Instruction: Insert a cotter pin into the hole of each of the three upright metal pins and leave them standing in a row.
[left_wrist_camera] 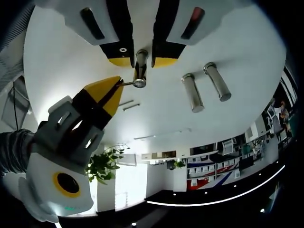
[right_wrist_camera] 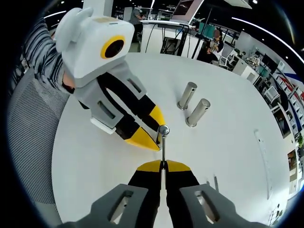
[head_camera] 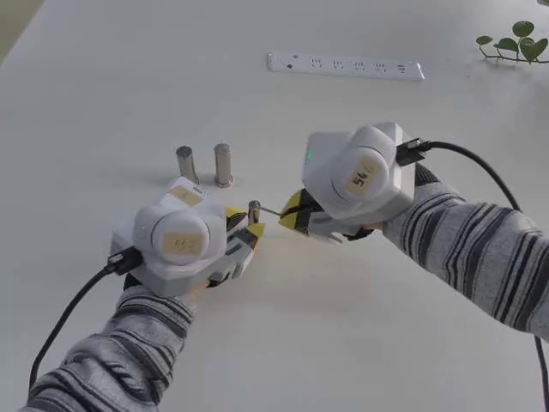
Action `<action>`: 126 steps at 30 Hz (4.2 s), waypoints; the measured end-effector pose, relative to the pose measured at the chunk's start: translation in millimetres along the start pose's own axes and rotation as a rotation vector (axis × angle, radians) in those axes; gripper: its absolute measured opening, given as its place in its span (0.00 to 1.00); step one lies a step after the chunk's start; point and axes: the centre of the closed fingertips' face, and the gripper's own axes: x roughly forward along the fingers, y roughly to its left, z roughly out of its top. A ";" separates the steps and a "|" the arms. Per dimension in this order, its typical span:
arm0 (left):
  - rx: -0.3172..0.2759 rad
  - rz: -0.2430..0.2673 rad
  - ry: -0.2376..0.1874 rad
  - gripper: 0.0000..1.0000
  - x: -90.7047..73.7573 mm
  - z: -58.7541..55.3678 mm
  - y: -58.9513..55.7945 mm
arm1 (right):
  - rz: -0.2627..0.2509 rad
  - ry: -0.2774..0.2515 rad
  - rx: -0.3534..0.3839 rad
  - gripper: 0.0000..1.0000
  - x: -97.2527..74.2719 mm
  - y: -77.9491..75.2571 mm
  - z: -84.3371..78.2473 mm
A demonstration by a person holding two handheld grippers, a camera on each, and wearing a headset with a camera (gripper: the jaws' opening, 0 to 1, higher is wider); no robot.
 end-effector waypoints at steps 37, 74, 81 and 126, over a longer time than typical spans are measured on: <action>0.011 -0.037 -0.015 0.05 4.5 -0.8 -2.9 | -0.014 0.095 -0.217 0.00 -3.9 -3.7 5.8; 0.000 -0.017 -0.018 0.05 6.7 -1.2 -3.6 | 0.002 -0.025 -0.095 0.01 -2.9 0.0 28.4; 0.000 -0.020 -0.018 0.05 6.7 -1.5 -3.6 | -0.010 -0.018 -0.093 0.02 -12.9 -2.2 23.9; 0.021 -0.013 -0.009 0.05 -8.7 1.1 30.2 | -0.130 -0.182 0.374 0.25 -31.6 -19.7 8.1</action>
